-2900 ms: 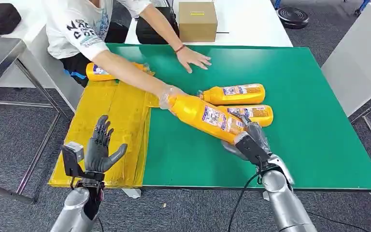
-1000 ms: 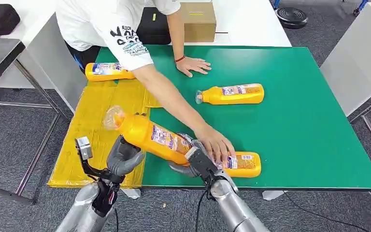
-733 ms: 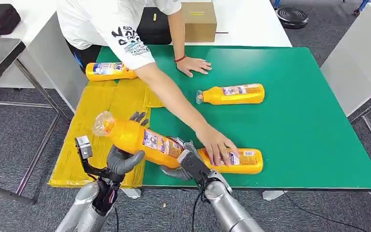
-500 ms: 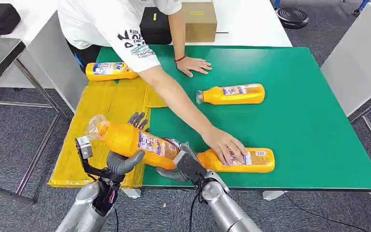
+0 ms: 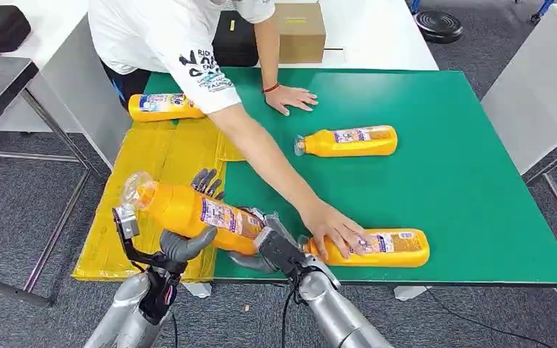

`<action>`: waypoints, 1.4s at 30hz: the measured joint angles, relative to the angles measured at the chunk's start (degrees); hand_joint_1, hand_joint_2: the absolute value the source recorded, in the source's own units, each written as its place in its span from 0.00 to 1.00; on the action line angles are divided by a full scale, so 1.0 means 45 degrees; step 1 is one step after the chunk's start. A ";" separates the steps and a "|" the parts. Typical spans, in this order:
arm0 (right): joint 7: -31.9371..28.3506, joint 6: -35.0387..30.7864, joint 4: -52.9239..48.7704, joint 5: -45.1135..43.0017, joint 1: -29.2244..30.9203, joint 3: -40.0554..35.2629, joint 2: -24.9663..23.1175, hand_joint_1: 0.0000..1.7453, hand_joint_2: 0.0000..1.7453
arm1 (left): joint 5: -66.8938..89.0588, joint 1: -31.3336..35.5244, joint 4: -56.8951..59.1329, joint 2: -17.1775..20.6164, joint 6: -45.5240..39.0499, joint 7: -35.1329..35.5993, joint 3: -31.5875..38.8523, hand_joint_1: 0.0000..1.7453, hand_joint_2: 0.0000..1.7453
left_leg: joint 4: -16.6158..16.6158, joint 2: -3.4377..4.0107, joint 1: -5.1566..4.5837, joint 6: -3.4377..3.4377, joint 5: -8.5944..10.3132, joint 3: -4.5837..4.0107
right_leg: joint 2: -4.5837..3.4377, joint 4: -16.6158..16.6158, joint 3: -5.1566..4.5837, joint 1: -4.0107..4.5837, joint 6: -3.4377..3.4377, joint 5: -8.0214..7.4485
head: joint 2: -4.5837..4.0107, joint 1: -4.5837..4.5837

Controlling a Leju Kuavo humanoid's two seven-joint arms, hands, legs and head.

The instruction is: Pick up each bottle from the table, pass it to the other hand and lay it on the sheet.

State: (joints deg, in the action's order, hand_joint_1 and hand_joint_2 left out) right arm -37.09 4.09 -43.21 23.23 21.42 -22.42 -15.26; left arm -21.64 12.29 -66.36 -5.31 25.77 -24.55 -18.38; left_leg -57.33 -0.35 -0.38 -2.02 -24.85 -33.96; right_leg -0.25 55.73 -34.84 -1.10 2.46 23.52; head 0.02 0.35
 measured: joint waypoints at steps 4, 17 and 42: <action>0.0039 -0.0010 0.0156 0.0044 0.0103 -0.0141 -0.0019 1.00 1.00 | -0.0039 -0.0017 0.0000 0.0000 0.0029 -0.0029 0.0005 0.12 1.00 | 0.0000 0.0000 0.0000 0.0000 0.0000 -0.0001 | 0.0000 0.0000 -0.0001 0.0000 0.0000 0.0000 | 0.0000 0.0000; 0.0020 -0.0112 0.0816 0.0053 0.0471 -0.0398 -0.0121 1.00 1.00 | -0.0995 -0.0161 -0.0024 0.0005 0.0762 -0.0058 0.0233 1.00 1.00 | 0.0000 0.0003 0.0001 0.0000 0.0000 0.0001 | -0.0001 0.0000 -0.0003 0.0001 0.0000 0.0000 | 0.0000 0.0000; 0.0491 -0.0777 0.1355 0.0359 0.0803 -0.0607 -0.0238 0.00 0.00 | -0.1855 -0.0505 -0.0763 -0.0015 0.1336 0.0218 0.0486 1.00 1.00 | -0.0001 0.0007 0.0000 0.0001 0.0000 0.0000 | -0.0001 0.0000 -0.0007 0.0000 0.0000 0.0000 | 0.0000 0.0004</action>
State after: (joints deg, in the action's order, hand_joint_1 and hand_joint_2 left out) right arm -34.88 0.59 -37.11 24.85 25.03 -25.16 -16.33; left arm -29.99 10.01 -69.79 -5.38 31.78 -23.56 -16.20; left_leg -57.33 -0.32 -0.38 -2.01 -24.85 -33.96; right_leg -0.25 55.73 -34.87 -1.10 2.46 23.52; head 0.02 0.37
